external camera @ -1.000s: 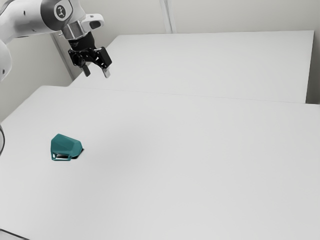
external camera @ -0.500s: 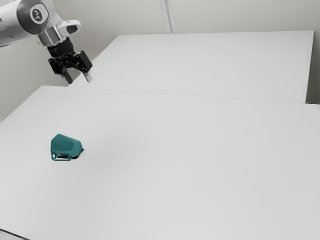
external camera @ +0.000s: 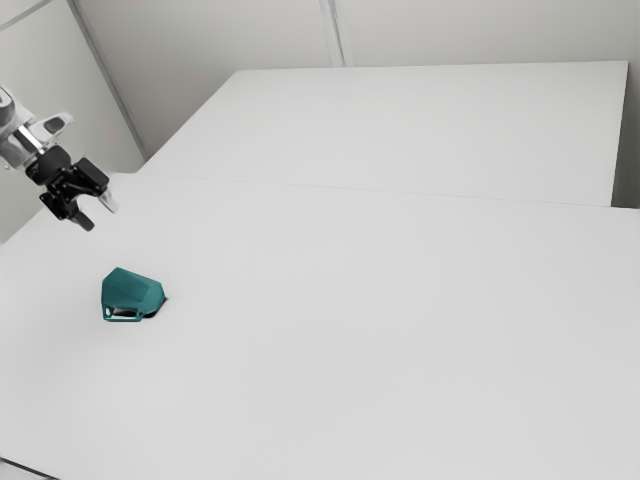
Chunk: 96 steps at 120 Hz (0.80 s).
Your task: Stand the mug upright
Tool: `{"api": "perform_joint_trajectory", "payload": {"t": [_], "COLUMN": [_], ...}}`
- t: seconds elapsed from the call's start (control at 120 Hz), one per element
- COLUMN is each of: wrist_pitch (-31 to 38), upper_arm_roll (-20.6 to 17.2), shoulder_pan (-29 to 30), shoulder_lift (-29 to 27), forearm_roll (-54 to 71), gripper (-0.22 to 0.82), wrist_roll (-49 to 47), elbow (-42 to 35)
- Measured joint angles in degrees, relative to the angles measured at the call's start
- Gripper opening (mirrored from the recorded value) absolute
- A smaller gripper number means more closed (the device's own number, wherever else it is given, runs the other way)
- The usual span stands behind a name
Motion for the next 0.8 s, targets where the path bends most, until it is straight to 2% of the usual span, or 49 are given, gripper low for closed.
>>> {"api": "perform_joint_trajectory", "payload": {"t": [0.2,0.525,0.8], "wrist_pitch": [0.46,4.11,4.03], "upper_arm_roll": [0.04,0.03,0.03], "shoulder_pan": [5.61,8.43,9.79], "shoulder_lift": [7.33,18.07,21.17], "forearm_roll": [-3.03,-12.93,-19.00], "gripper": [0.60,0.60,0.60], "wrist_roll": [7.81,17.32,22.06], "elbow": [1.70,5.00,4.42]}}
